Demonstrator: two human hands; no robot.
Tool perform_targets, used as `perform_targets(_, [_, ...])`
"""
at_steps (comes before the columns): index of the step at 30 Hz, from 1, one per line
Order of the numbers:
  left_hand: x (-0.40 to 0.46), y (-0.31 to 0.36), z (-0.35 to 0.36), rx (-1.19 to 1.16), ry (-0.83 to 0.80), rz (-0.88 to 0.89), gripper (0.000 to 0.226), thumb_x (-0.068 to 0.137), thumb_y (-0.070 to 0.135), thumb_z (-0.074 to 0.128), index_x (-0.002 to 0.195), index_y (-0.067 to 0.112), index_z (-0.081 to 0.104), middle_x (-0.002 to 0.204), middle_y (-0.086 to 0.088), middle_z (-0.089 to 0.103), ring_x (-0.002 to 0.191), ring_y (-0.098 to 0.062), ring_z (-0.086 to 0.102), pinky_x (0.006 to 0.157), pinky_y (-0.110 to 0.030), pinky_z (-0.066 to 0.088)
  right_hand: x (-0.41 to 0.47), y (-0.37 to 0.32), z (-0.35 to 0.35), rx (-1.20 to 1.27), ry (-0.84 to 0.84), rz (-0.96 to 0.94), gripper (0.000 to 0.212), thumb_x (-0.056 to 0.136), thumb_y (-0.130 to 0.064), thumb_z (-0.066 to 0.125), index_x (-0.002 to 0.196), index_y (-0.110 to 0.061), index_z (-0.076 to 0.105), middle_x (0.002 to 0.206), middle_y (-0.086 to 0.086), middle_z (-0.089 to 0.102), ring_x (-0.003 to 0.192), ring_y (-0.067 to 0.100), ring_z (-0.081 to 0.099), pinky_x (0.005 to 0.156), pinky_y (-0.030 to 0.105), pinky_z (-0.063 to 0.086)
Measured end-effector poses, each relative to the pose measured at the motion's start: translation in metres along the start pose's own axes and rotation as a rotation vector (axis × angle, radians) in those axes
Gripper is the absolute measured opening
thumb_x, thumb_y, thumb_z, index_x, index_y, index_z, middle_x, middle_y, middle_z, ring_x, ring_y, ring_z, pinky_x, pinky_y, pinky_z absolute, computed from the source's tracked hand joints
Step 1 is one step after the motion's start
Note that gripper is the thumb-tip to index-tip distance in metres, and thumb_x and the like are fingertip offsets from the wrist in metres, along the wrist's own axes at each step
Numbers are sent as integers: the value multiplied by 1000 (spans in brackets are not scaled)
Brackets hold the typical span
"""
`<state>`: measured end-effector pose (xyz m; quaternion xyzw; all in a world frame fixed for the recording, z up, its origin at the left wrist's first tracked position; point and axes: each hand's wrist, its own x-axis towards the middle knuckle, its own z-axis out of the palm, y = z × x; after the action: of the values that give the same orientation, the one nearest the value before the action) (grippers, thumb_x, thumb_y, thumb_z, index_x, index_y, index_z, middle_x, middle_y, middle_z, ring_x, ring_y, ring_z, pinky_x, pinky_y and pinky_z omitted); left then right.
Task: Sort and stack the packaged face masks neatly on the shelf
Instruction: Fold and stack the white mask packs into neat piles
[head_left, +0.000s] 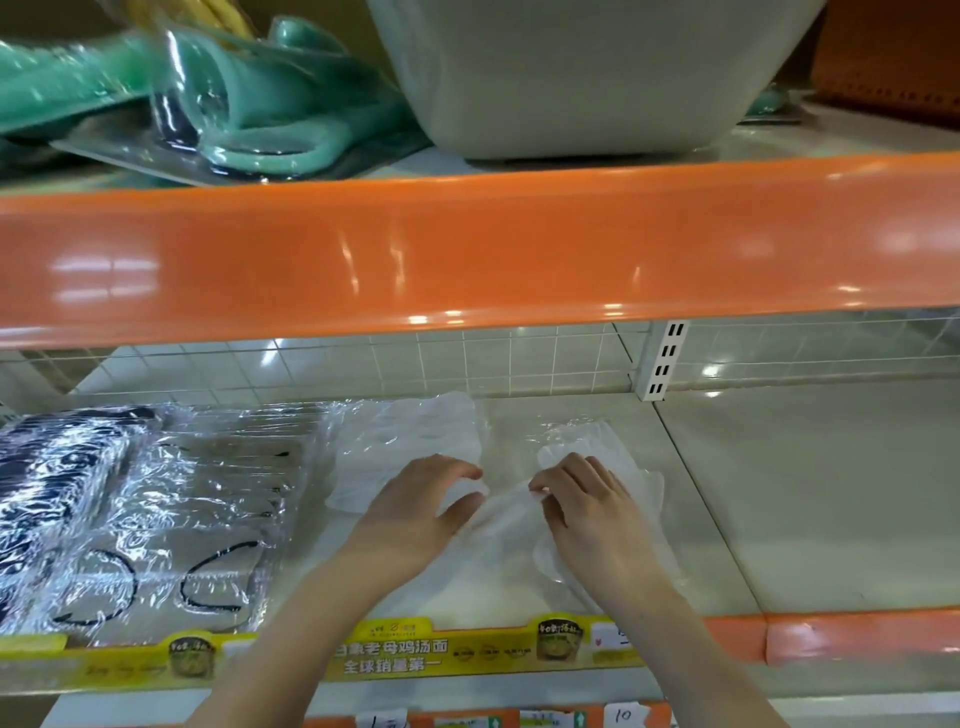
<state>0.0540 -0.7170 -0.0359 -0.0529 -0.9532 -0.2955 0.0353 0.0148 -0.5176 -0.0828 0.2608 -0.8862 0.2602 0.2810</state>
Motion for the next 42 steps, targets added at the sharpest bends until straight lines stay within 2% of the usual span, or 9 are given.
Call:
perform_targets(5, [-14,18,-9,352,197,227,51,80,67,37,101,34,69,103,22,63,104,-3,45,83,-17,45,13,-18,18,34,34,-5,24,83,-13,42,84,-10,66,82,2,56,72,22,55,57,29,46])
perform_targets(9, [-9,-14,5,379,328,365,24,65,19,84,84,25,71,85,13,70,78,-11,66,64,-26,54,26,-37,32,26,21,58,15,75,1,67,83,-11,64,82,3,56,71,25,58,53,31,44])
perform_targets(15, [-7,-57,3,420,480,271,27,71,5,43,72,12,68,77,1,69,71,-19,67,57,-25,48,29,-52,63,-38,-65,38,28,62,-2,80,78,-19,65,79,-3,59,68,21,58,57,31,46])
perform_targets(21, [-15,-99,7,418,422,166,23,58,-8,57,68,12,65,72,0,68,65,-20,67,58,-26,49,9,-49,85,-83,-153,-5,11,71,-17,57,75,-24,64,76,-9,59,66,15,60,59,26,47])
perform_targets(23, [-19,-101,10,421,406,144,26,51,-7,63,65,14,65,69,3,66,61,-19,65,56,-23,46,5,-49,88,-89,-199,1,20,60,-12,66,75,-25,65,73,-10,60,62,13,61,57,25,47])
perform_targets(29, [-23,-101,24,409,415,113,32,46,-7,66,67,16,68,69,6,65,64,-19,67,52,-22,47,6,-50,93,-139,-293,47,48,35,-6,80,78,-24,69,75,-9,63,66,12,63,60,24,49])
perform_targets(35, [-25,-99,37,502,339,-46,44,39,1,85,81,10,73,91,-3,72,85,-22,71,57,-32,56,-2,-52,101,-169,-259,17,43,53,-19,88,93,-21,72,103,-3,68,93,15,66,80,28,53])
perform_targets(38, [-27,-99,40,555,332,-71,25,68,18,60,87,8,73,100,-7,71,94,-25,69,64,-34,57,-4,-52,102,-166,-244,32,44,52,-19,88,93,-19,71,105,-1,68,95,17,66,81,29,54])
perform_targets(42, [-27,-100,42,569,292,-122,42,74,26,37,92,7,71,105,-9,69,100,-28,66,67,-37,57,-6,-50,102,-148,-235,27,45,55,-20,87,96,-19,70,109,0,67,98,17,66,83,30,54])
